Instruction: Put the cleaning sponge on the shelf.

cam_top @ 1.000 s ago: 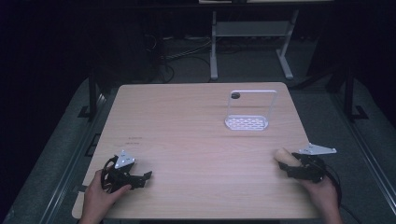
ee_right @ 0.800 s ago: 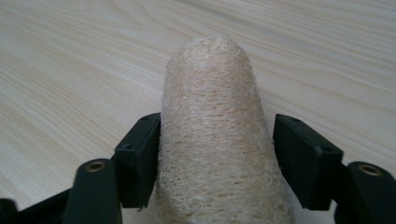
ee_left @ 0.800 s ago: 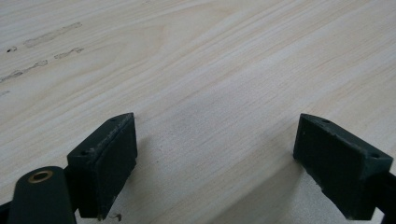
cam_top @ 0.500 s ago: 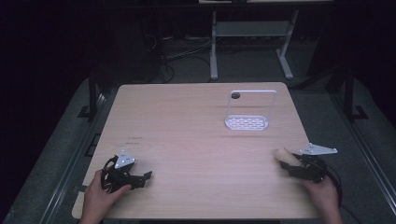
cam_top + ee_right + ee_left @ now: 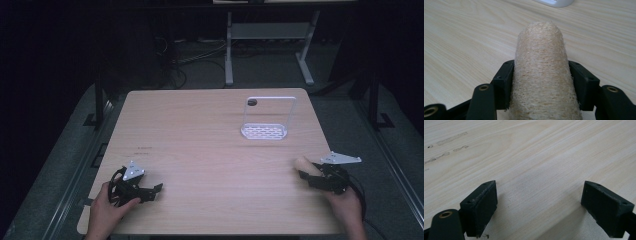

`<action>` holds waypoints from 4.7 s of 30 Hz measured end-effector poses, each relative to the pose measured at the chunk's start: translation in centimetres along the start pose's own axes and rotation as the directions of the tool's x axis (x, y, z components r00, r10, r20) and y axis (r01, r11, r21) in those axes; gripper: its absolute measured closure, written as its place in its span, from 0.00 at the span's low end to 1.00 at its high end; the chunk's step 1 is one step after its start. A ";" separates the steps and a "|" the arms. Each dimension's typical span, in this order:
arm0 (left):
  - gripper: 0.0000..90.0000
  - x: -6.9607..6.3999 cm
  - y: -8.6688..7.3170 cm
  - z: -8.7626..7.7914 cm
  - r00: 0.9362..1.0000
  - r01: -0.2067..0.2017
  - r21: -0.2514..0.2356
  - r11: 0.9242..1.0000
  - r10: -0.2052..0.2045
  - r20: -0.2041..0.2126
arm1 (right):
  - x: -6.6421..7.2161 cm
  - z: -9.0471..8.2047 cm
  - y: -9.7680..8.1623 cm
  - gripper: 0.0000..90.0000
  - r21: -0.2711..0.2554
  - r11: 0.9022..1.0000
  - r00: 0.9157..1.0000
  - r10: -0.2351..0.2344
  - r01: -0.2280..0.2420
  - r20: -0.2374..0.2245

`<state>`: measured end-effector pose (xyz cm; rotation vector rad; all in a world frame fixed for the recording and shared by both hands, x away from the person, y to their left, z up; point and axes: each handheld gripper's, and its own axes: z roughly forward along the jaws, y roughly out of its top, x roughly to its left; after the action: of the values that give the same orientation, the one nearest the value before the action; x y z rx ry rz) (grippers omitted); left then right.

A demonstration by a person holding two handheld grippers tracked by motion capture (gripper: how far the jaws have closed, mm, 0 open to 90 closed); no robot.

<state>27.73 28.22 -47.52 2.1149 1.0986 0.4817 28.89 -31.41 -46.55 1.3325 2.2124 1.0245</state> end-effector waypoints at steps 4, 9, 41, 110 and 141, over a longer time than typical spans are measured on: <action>0.14 0.0 0.0 0.0 1.000 0.001 0.000 1.000 -0.001 0.000 | 0.2 0.1 0.5 0.46 0.007 1.000 1.000 -0.004 0.004 -0.006; 0.14 0.0 0.0 0.0 1.000 0.000 0.000 1.000 0.000 0.000 | 0.3 0.4 1.3 0.46 -0.003 1.000 1.000 -0.003 0.003 -0.017; 0.14 0.0 0.0 0.0 1.000 -0.001 0.001 1.000 0.001 0.000 | 1.1 3.2 5.7 0.46 -0.010 1.000 0.999 -0.028 0.028 -0.026; 0.14 0.0 0.0 0.0 1.000 -0.002 0.005 1.000 0.002 0.000 | 2.6 13.5 14.0 0.47 0.037 0.997 0.997 -0.066 0.068 -0.050; 0.14 0.0 0.0 0.0 1.000 0.000 0.003 1.000 0.000 0.000 | 2.7 14.0 14.2 0.41 0.050 0.996 0.997 -0.066 0.068 -0.042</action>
<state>27.73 28.23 -47.50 2.1170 1.0999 0.4799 44.92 -19.38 -45.32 1.2600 2.3113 0.9855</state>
